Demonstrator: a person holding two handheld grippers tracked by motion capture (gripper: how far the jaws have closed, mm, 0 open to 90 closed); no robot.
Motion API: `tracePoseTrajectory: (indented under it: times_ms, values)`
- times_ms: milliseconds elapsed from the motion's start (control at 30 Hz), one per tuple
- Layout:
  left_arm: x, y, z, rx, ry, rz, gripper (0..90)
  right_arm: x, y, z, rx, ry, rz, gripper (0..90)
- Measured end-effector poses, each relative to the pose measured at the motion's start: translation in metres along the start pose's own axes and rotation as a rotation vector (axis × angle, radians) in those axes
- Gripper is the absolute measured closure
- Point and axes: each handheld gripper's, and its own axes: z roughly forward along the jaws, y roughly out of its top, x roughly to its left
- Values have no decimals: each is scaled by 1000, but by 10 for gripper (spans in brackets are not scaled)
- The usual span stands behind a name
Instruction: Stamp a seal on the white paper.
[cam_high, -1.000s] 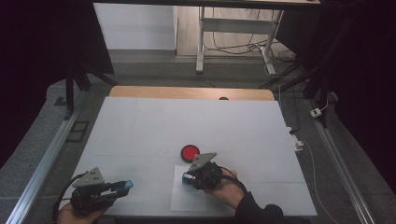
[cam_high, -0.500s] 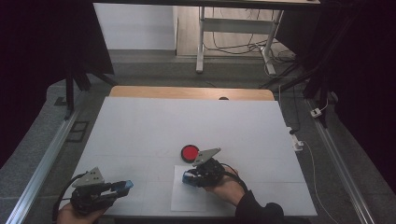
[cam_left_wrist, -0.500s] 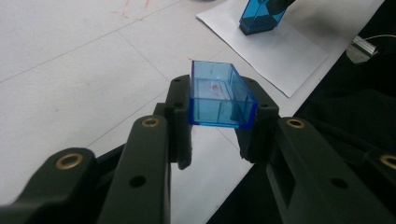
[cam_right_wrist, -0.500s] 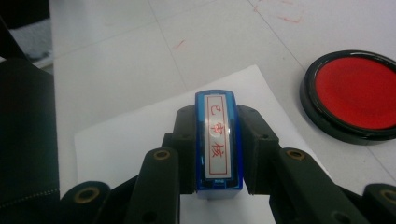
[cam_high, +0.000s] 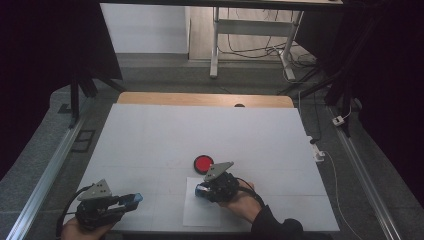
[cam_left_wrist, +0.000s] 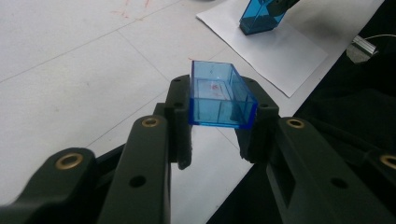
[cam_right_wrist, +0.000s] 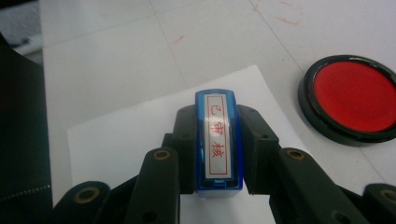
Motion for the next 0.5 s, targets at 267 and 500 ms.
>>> tracePoseTrajectory:
  times_ms: [267, 500]
  values:
    - [0, 0, 0, 0, -1, 0, 686, -9, -2, 0, -20, 50, 61, 711]
    - [0, 0, 0, 1, -1, 1, 686, -1, -1, 0, -2, 2, -6, 710]
